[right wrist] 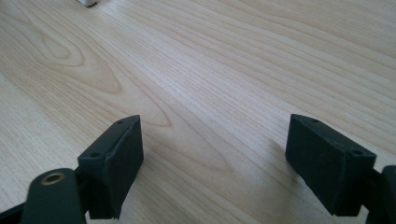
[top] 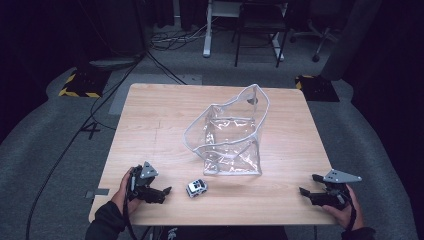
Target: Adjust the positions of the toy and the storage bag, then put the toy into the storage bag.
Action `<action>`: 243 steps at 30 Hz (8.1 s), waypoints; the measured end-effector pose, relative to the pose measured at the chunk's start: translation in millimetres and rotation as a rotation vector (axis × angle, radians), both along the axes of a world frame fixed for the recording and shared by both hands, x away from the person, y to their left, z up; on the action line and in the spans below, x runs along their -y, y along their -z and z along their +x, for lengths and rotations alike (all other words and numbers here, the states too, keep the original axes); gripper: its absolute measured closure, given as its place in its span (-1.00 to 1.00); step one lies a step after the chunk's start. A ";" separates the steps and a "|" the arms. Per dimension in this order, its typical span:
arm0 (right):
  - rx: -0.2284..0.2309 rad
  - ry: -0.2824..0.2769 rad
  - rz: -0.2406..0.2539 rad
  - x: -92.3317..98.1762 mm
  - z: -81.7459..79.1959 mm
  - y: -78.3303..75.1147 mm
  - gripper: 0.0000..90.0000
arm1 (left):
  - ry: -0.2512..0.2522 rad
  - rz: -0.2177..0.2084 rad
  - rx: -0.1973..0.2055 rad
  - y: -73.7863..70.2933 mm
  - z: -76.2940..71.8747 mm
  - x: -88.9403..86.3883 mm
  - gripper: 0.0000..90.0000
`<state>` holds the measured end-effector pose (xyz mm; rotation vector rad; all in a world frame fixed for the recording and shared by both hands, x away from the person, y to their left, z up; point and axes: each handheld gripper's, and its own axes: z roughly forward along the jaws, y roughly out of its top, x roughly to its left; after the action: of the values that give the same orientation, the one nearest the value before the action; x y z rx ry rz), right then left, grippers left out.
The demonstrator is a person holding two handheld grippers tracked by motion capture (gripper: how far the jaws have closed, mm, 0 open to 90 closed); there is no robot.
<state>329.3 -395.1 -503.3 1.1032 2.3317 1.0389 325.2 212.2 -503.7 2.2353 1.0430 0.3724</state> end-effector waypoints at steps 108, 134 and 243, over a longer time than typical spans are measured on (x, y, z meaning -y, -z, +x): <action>-0.001 -0.003 0.000 -0.1 0.9 0.0 -0.57 | -0.042 -0.047 0.077 -2.6 37.7 1.1 0.05; 0.004 -0.002 -0.008 0.8 -1.3 -0.1 -0.57 | -0.045 -0.144 0.132 -12.0 36.3 -9.2 0.06; 0.003 0.001 0.000 -0.3 -1.2 0.0 -0.57 | -0.127 -0.222 0.392 -195.9 151.2 48.4 0.06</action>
<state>328.1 -394.8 -503.3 1.1021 2.3279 1.0394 476.4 163.8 -307.8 1.8100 0.9628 0.6838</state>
